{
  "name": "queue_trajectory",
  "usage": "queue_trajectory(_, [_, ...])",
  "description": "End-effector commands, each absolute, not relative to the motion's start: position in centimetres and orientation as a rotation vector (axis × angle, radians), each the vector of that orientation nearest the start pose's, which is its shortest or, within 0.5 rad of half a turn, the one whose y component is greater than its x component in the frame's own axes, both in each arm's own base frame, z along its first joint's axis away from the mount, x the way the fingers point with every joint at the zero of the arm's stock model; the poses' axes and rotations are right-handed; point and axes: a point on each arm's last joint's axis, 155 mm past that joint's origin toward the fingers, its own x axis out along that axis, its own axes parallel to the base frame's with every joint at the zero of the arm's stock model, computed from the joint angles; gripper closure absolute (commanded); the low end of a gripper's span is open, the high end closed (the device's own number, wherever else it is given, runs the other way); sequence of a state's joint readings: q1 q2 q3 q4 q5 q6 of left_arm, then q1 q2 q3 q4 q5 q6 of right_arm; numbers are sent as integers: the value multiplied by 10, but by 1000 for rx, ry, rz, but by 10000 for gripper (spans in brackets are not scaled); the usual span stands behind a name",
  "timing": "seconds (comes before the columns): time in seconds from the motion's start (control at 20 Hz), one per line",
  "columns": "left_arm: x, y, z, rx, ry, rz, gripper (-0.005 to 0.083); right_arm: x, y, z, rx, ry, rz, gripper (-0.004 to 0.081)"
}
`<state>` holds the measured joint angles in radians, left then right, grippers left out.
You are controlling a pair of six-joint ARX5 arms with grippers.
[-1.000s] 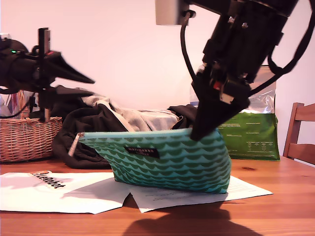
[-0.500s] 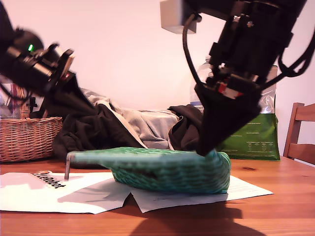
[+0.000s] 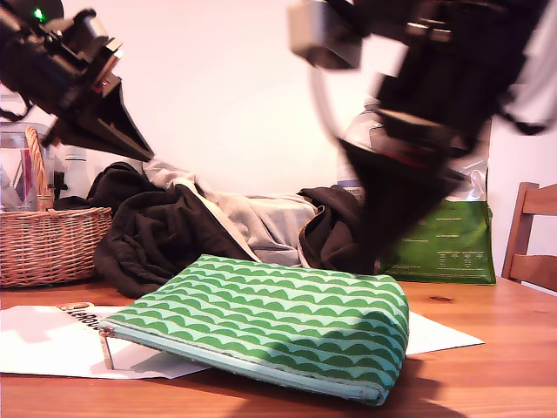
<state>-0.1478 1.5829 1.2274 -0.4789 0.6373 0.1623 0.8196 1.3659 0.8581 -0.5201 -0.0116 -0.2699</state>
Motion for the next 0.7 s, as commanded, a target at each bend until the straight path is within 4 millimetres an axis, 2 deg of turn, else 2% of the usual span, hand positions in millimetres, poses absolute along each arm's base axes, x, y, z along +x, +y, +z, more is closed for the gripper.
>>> queue_trajectory(0.0, [396,-172,188,-14,731,-788,793,252,267,103,-526,767,846,785])
queue_trajectory(0.15, [394,-171,195,47,670,-724,793,294,286,147,-337,573,755,780])
queue_trajectory(0.3, [384,-171,201,66,563,-674,793,332,276,182,-201,445,666,780])
queue_trajectory(0.4, [372,-170,207,74,474,-676,793,349,262,192,-164,404,637,780])
queue_trajectory(0.5, [356,-166,208,79,410,-675,793,363,244,193,-130,392,625,780])
queue_trajectory(0.65, [335,-159,201,62,380,-664,793,370,220,190,-104,387,623,780])
